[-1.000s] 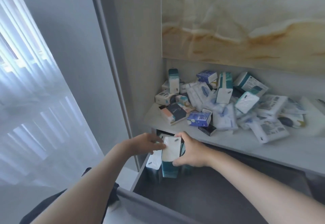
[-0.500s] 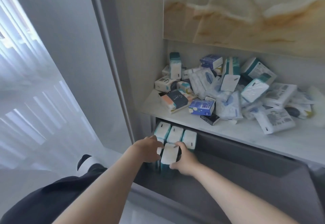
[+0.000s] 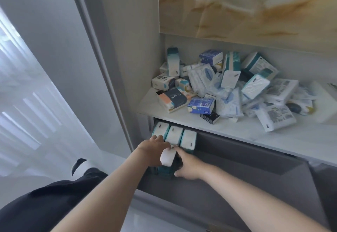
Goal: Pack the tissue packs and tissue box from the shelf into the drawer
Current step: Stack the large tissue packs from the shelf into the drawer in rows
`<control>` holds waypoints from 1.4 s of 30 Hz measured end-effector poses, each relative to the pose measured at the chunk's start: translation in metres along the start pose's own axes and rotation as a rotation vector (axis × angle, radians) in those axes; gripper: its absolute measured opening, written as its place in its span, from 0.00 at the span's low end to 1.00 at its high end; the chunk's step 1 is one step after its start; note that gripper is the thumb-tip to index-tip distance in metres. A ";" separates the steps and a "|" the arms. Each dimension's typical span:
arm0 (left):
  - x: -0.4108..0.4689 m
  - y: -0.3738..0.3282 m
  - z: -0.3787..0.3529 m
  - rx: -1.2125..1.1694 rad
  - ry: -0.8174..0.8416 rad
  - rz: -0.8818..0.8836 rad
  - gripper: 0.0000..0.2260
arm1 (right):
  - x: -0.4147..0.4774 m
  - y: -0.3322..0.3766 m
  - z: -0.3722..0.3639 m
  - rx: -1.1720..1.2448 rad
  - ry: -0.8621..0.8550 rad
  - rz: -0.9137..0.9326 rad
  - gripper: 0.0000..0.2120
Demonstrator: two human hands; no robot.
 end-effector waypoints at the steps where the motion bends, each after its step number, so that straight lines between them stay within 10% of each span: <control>1: 0.001 -0.001 0.003 -0.006 0.020 0.008 0.31 | -0.004 0.001 0.008 -0.001 -0.010 0.012 0.48; 16: 0.073 -0.122 0.197 -0.559 -0.505 -0.030 0.15 | -0.090 -0.059 0.299 -0.049 -0.790 0.240 0.18; 23: 0.144 -0.176 0.245 -0.588 -0.535 -0.019 0.26 | -0.086 -0.122 0.364 -0.054 -0.984 0.105 0.26; 30: 0.192 -0.205 0.251 -0.578 -0.423 0.022 0.33 | -0.055 -0.139 0.361 0.343 -0.816 0.129 0.39; 42: 0.143 -0.205 0.263 -1.035 -0.659 0.000 0.15 | -0.102 -0.107 0.354 0.158 -1.024 0.301 0.40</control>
Point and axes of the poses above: each hand's wrist, its own x-axis towards the middle knuckle, its own z-axis out of the back of the hand, y = z × x, the point moved 9 cm from there along x, towards the middle knuckle, and after that the axes turned 4 degrees about -y, right-handed, at the moved point
